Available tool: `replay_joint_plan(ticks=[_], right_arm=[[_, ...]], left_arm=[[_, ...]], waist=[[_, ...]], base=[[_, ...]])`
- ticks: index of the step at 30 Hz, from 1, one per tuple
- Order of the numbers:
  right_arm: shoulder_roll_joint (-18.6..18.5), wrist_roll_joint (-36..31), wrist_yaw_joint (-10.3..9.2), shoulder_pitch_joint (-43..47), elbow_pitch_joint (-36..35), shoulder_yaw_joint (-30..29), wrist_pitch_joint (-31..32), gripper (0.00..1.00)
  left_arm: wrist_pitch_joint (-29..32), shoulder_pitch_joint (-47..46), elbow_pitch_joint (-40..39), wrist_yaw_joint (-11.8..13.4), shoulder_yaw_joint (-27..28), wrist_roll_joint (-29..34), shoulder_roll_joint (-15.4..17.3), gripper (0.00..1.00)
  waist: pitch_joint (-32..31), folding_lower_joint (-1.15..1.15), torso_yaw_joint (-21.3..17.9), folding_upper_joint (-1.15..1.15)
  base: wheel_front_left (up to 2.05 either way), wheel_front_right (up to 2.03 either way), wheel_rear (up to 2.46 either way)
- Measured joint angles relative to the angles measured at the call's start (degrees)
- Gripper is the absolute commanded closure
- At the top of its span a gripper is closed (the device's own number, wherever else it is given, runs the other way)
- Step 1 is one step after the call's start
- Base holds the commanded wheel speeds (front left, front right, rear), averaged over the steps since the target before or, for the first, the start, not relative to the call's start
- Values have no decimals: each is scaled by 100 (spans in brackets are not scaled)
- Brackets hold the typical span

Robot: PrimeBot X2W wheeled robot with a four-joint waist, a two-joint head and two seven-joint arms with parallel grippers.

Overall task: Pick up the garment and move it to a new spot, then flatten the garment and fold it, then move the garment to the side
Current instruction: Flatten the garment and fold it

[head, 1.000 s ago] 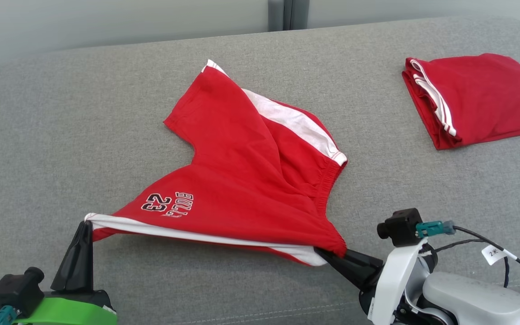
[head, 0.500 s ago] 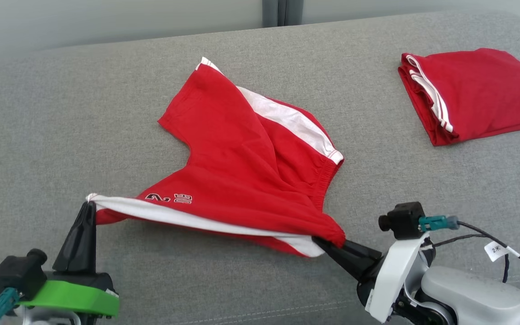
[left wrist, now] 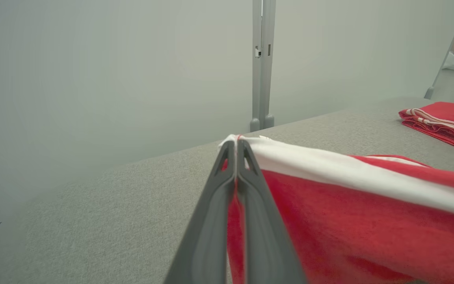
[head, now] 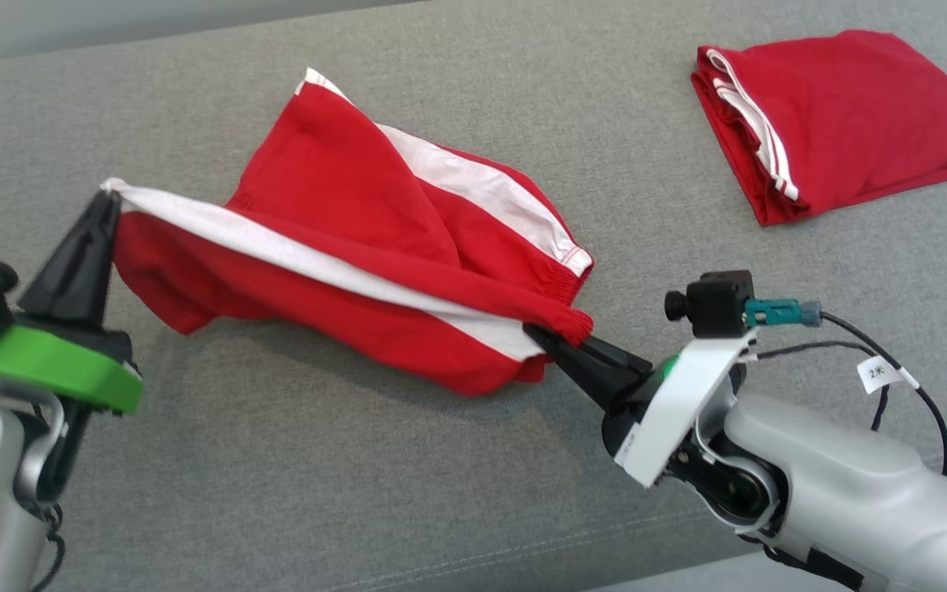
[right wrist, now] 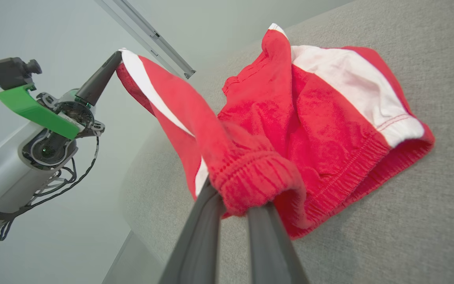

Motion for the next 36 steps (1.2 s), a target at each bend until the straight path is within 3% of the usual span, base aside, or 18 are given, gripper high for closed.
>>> replay_joint_plan(ticks=[7, 15, 24, 36], right_arm=[[455, 220, 0, -525, 360, -111, -2, 100], [895, 411, 0, -974, 639, -285, -26, 100], [1211, 810, 0, -1241, 716, -515, -29, 100], [1426, 948, 0, -1401, 940, -614, -31, 100]], left_arm=[[231, -1334, 621, -2, -601, -382, 570, 100], [434, -2562, 1404, -2, -1516, -716, 904, 100], [376, -3633, 2181, -2, -2595, -1135, 1021, 100], [203, -4355, 2893, -2, -3559, -1551, 1022, 100]], waist=[[425, 1, -324, 0], [943, 1, -677, 0], [1433, 1, -1121, 0], [1783, 1, -1347, 0]], base=[[0, 0, 0], [0, 0, 0], [0, 0, 0], [0, 0, 0]])
